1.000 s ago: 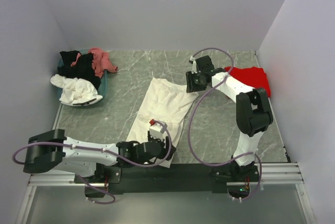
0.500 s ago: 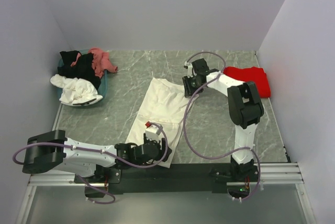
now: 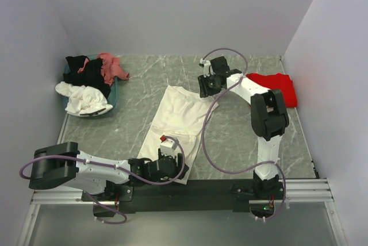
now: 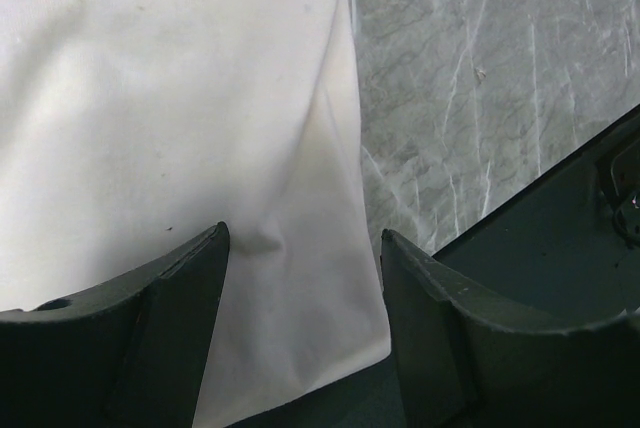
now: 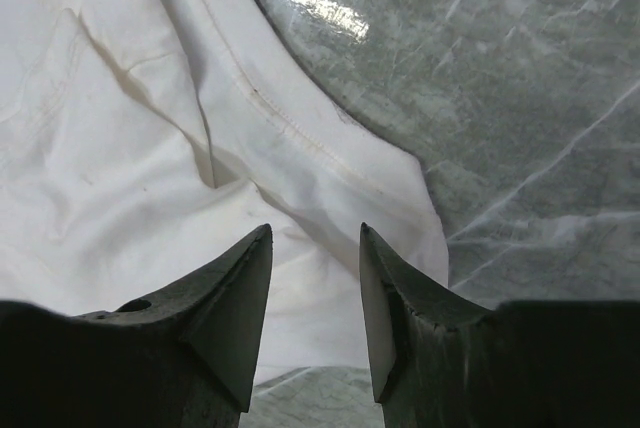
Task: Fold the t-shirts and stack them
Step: Fold the tshirt
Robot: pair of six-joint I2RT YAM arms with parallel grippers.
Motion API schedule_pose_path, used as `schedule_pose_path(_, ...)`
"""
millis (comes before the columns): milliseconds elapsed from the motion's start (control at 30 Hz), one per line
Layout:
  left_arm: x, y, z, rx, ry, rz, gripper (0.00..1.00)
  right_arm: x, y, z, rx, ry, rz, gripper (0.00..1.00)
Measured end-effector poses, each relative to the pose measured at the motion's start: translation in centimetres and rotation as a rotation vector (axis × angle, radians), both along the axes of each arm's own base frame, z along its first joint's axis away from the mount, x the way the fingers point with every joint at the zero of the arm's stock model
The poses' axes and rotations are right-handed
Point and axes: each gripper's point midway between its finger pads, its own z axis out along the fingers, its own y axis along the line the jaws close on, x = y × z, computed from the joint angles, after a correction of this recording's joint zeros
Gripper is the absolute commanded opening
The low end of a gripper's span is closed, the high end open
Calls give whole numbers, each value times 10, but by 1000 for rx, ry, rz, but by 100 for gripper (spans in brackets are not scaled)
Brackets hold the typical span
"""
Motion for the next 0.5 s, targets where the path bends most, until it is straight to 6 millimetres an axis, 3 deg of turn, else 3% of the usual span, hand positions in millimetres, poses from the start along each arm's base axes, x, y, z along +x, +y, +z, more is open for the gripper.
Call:
schedule_pose_path(100,0,1,-2,0,4,2,68,1,3,-2,3,4,16,47)
schedule_pose_path(367,0,1,-1,-4,6,5,68,-17,3,-35,-24,128,57,47)
schedule_pose_path(500,0,1,-2,-4,6,5,68,-14,6,-35,-21,129,69,43)
